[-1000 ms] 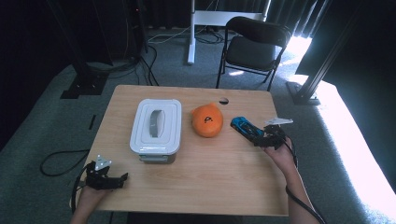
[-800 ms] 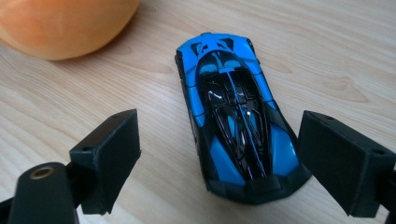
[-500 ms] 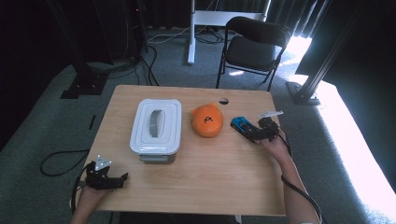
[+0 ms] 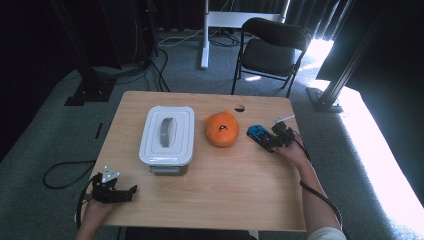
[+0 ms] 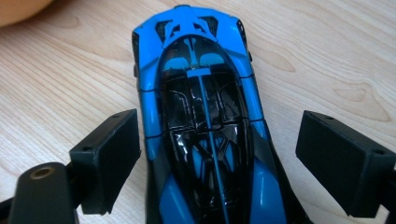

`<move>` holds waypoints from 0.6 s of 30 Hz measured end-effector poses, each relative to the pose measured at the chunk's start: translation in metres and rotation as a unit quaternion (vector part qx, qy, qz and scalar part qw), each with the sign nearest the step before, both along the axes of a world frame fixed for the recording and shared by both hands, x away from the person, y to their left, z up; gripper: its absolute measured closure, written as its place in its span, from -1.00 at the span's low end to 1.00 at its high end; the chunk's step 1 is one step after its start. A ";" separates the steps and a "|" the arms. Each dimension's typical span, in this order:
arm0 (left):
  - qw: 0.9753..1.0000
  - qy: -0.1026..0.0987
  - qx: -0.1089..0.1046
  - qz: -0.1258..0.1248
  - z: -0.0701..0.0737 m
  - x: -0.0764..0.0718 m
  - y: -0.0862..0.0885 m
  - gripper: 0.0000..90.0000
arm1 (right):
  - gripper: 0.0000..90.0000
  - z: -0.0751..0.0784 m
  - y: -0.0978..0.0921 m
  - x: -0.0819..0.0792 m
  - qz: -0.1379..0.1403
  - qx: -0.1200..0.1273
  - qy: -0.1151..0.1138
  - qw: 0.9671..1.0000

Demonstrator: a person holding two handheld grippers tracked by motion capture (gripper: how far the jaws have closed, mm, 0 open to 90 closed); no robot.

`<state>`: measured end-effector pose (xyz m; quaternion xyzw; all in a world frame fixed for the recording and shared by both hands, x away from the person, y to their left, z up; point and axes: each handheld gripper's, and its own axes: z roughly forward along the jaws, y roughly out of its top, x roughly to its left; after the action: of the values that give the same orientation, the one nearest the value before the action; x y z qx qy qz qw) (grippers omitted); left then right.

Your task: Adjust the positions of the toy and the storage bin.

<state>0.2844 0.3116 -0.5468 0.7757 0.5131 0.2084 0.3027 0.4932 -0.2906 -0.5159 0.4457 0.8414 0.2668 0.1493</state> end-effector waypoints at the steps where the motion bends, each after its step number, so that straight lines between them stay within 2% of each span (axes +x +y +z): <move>1: 1.000 0.000 0.000 0.000 0.000 0.000 0.000 -1.00 | -0.70 0.000 0.000 0.000 0.000 0.000 0.000 1.000; 3: 1.000 0.000 0.000 0.000 0.000 0.000 0.000 -1.00 | -0.70 -0.002 0.000 0.006 0.008 -0.003 0.013 1.000; 5: 1.000 -0.001 -0.001 0.002 0.000 0.000 0.000 -1.00 | -0.71 -0.003 0.000 0.007 0.011 -0.004 0.014 1.000; 6: 1.000 -0.001 -0.001 0.002 0.000 0.000 0.000 -1.00 | -0.71 -0.004 0.001 0.011 0.017 -0.003 0.024 1.000; 9: 1.000 -0.001 -0.001 0.008 0.000 -0.001 0.000 -1.00 | -0.71 -0.007 0.006 0.015 0.030 -0.023 0.033 0.999; 10: 1.000 -0.001 -0.001 0.008 0.000 -0.001 0.000 -1.00 | -0.71 -0.007 0.006 0.015 0.030 -0.023 0.033 0.999; 11: 1.000 0.000 0.000 0.010 0.000 -0.002 0.000 -1.00 | -0.69 -0.009 0.008 0.019 0.038 -0.029 0.042 0.998; 12: 1.000 0.000 0.000 0.010 0.000 -0.002 0.000 -1.00 | -0.69 -0.011 0.008 0.020 0.039 -0.027 0.049 0.998; 15: 1.000 0.000 0.000 0.013 0.000 -0.002 0.000 -1.00 | -0.67 -0.010 0.004 0.023 0.040 -0.007 0.050 0.998; 18: 1.000 0.000 0.000 0.013 0.000 -0.002 0.000 -1.00 | -0.66 -0.011 0.004 0.023 0.045 -0.007 0.045 0.998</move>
<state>0.2823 0.3118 -0.5468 0.7687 0.5231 0.2124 0.3005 0.5158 -0.2863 -0.5269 0.4179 0.8683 0.2468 0.1024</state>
